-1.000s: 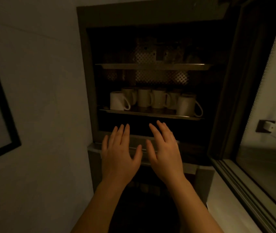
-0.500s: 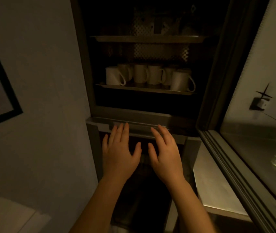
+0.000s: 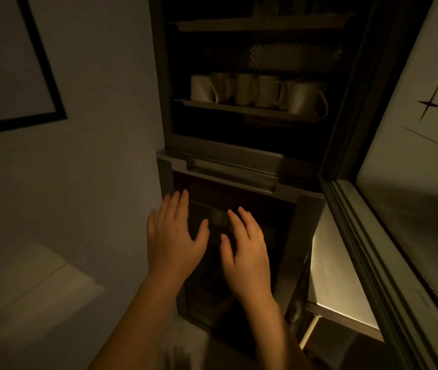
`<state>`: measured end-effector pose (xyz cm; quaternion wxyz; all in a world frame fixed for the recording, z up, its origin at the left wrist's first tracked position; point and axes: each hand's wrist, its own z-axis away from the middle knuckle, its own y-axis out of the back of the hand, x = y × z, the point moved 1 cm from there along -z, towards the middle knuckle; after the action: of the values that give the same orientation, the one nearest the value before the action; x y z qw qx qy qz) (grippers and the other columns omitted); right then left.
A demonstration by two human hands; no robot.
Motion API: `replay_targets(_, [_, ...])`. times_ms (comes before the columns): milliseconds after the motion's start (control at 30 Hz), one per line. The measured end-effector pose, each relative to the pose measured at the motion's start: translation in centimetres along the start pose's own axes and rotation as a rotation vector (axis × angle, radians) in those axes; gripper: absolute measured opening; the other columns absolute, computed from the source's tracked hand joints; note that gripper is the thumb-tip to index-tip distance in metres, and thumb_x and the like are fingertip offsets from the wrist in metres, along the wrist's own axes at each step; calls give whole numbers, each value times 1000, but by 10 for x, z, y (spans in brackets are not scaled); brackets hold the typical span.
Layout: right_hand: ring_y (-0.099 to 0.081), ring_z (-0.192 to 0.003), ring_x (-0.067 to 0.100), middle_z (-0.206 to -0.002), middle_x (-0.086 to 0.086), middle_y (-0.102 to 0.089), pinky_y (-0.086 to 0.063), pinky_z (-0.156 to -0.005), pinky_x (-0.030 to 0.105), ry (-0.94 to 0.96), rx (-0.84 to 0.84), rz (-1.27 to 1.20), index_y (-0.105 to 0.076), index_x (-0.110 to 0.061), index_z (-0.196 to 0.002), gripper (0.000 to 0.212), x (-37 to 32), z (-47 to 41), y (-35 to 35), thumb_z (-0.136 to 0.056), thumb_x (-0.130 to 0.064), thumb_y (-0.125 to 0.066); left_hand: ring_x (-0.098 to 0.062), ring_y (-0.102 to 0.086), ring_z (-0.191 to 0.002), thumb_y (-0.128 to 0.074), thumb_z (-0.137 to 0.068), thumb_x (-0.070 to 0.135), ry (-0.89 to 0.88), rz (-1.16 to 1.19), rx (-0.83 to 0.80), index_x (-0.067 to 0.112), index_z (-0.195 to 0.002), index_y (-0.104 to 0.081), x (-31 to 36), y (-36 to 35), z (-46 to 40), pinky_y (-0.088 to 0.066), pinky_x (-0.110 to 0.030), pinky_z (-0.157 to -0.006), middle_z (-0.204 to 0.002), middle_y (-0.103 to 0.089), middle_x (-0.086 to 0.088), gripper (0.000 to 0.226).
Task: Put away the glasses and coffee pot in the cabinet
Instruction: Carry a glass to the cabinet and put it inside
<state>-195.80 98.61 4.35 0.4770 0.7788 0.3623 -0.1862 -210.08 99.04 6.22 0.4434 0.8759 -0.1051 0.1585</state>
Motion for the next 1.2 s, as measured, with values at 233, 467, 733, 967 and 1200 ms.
replay_targets(233, [-23, -143, 14, -153, -4, -31, -28, -116, 40, 162, -75, -90, -40, -24, -143, 50, -21, 29, -2, -95, -28, -53, -22, -25, -145, -21, -83, 61, 174, -109, 55, 18, -151, -26, -9, 35, 52, -18, -46, -118, -155, -33, -5, 81])
replay_targets(467, [-22, -143, 13, -154, -3, -30, -28, -115, 38, 368, -244, -132, -39, -23, -145, 51, -47, 60, -4, -96, -27, -53, -21, -26, -145, -22, -84, 60, 372, -193, 202, 17, -151, -26, -7, 75, 107, -19, -48, -117, -154, -35, -4, 80])
replay_targets(733, [-25, -140, 10, -153, -3, -31, -22, -112, 26, 598, -402, -301, -37, -24, -145, 50, -72, 126, 21, -97, -28, -50, -16, -14, -148, -28, -87, 57, 624, -343, 295, 22, -153, -19, 32, 129, 211, -10, -42, -120, -159, -24, 1, 75])
replay_targets(967, [-46, -130, 24, -141, 8, -49, -43, -104, 43, 749, -571, -486, -51, -14, -135, 50, -68, 210, 70, -90, -34, -43, -19, -21, -146, -21, -82, 60, 820, -477, 371, 21, -151, -26, 108, 168, 313, -13, -42, -119, -157, -30, -2, 80])
replay_targets(1200, [-43, -132, 24, -144, 7, -46, -42, -105, 40, 860, -667, -497, -48, -18, -138, 48, -65, 257, 122, -93, -36, -43, -21, -23, -146, -40, -86, 50, 913, -556, 401, 16, -150, -30, 171, 190, 364, -16, -45, -118, -156, -32, -5, 74])
